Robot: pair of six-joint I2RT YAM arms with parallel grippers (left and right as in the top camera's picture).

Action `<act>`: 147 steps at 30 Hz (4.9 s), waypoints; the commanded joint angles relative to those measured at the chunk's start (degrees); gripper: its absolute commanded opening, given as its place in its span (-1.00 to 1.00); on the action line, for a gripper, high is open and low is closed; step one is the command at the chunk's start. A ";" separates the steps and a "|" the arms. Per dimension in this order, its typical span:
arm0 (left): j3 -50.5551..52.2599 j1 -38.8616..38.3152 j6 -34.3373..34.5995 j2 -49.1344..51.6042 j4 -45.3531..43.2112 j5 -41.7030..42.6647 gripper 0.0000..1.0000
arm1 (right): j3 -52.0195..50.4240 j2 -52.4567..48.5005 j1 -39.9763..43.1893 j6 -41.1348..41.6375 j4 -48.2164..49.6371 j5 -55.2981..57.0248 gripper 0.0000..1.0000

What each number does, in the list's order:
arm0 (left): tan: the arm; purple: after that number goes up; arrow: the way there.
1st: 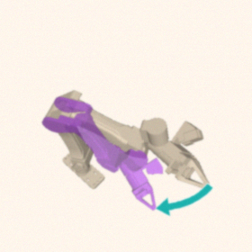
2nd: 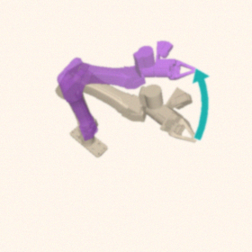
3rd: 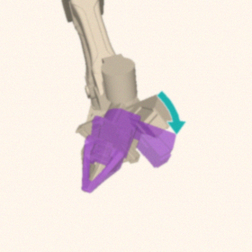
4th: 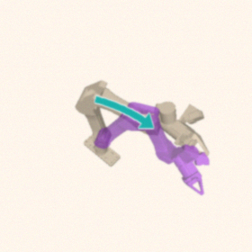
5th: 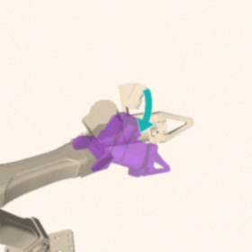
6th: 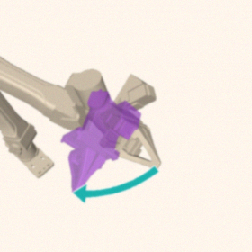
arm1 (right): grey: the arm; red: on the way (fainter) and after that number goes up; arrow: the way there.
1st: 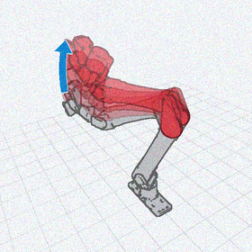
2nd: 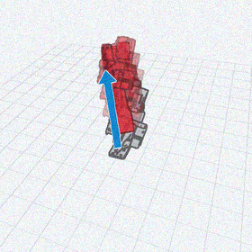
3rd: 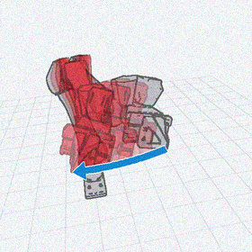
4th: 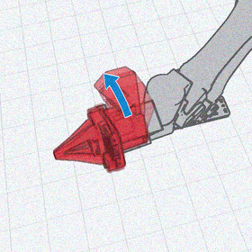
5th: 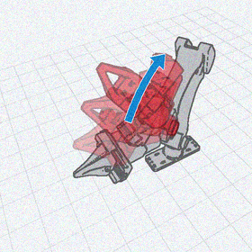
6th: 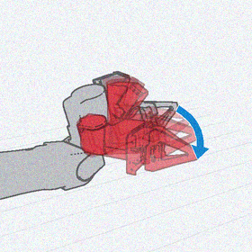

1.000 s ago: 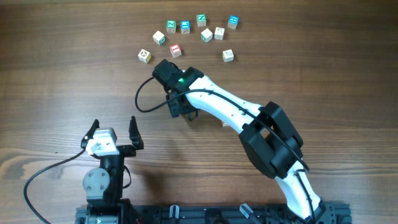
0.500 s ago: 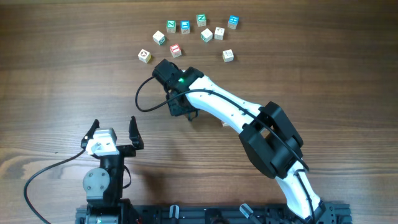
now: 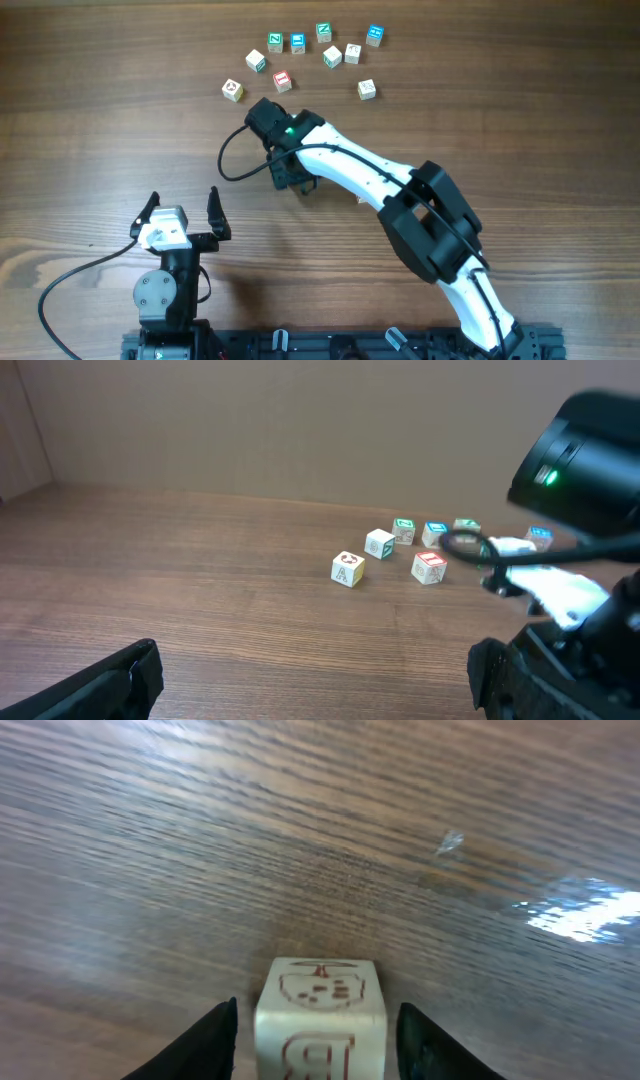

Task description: Form a tower

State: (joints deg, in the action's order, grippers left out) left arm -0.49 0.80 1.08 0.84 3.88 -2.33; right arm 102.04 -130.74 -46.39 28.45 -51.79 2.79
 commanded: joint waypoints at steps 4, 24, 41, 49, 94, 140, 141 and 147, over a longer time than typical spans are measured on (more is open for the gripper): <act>0.17 0.33 -1.07 -0.28 0.02 -0.72 1.00 | 0.55 -1.25 0.26 0.00 0.09 -0.24 0.04; 0.17 0.33 -1.07 -0.28 0.02 -0.74 1.00 | 1.27 2.34 0.35 -0.02 0.35 1.53 0.05; 0.17 0.33 -1.07 -0.28 0.02 -0.74 1.00 | 1.66 3.28 0.35 -1.25 -1.14 1.88 -0.14; 0.17 0.33 -1.07 -0.28 0.02 -0.74 1.00 | 1.36 3.23 0.35 -1.27 -1.36 1.90 -0.29; 0.17 0.33 -1.07 -0.28 0.02 -0.74 1.00 | -0.24 35.47 8.59 -1.36 -25.46 5.99 -0.41; 0.17 0.33 -1.07 -0.28 0.02 -0.74 1.00 | -25.79 33.20 8.98 -1.33 -6.16 2.78 -0.39; 0.17 0.33 -1.07 -0.28 0.02 -0.74 1.00 | -25.81 33.20 8.98 -1.36 -6.08 2.78 -0.39; 0.17 0.33 -1.07 -0.28 0.02 -0.74 1.00 | -25.81 33.20 8.98 -1.33 -5.38 3.69 -0.39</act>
State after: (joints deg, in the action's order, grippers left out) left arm -0.49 0.80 1.06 0.84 3.88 -2.33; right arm 76.31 -96.53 -37.65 27.77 -57.47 5.80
